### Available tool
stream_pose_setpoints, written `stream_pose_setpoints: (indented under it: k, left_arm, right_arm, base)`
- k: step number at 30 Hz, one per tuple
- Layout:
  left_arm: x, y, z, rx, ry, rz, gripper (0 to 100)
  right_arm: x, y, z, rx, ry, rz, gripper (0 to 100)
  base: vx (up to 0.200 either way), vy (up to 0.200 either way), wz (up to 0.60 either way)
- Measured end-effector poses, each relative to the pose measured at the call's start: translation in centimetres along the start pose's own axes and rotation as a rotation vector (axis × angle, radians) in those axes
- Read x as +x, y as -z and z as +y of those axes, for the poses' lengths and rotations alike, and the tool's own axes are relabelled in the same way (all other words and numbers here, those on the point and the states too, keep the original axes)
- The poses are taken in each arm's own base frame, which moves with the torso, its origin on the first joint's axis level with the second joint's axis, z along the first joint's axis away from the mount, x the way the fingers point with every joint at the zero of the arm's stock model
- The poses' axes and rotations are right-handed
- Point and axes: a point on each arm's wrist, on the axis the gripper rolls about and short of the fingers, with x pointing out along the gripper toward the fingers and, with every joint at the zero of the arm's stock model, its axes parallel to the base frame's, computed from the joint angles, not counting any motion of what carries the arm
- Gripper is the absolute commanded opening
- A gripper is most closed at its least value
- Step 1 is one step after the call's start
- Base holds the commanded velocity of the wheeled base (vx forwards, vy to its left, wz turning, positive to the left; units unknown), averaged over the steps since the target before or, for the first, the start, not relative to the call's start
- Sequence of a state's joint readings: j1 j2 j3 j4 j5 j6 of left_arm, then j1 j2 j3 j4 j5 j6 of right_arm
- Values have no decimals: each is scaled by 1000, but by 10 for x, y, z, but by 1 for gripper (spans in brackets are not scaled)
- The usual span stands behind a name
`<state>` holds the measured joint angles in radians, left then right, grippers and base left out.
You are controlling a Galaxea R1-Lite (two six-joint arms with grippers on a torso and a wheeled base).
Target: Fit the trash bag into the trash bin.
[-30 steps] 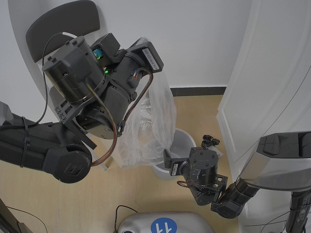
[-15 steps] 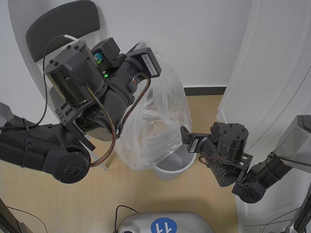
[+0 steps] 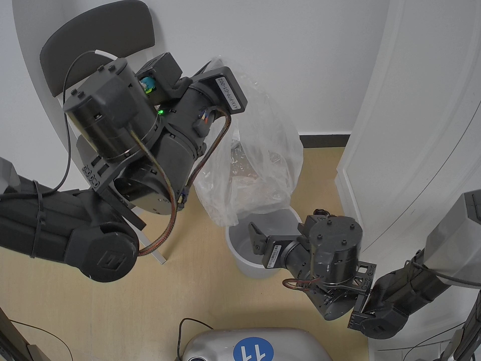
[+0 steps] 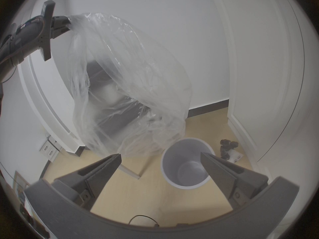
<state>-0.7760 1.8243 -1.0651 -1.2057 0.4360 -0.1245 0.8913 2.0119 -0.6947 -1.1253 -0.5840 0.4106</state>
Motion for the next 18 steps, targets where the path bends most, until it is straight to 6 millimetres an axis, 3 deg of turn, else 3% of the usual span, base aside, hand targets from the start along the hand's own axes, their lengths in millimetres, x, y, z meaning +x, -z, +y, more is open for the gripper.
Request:
stream_pose_setpoints:
  k: [9,18]
  left_arm:
    - [-1,-6,-4,-22,13,-36,0]
    - [-6,-12,-12,-49,38,-61,0]
  right_arm:
    - [26,-19,20,238,7,-23,100]
    - [51,-55,32,487,113,-8,100]
  base:
    - [0,0,0]
    - [0,0,0]
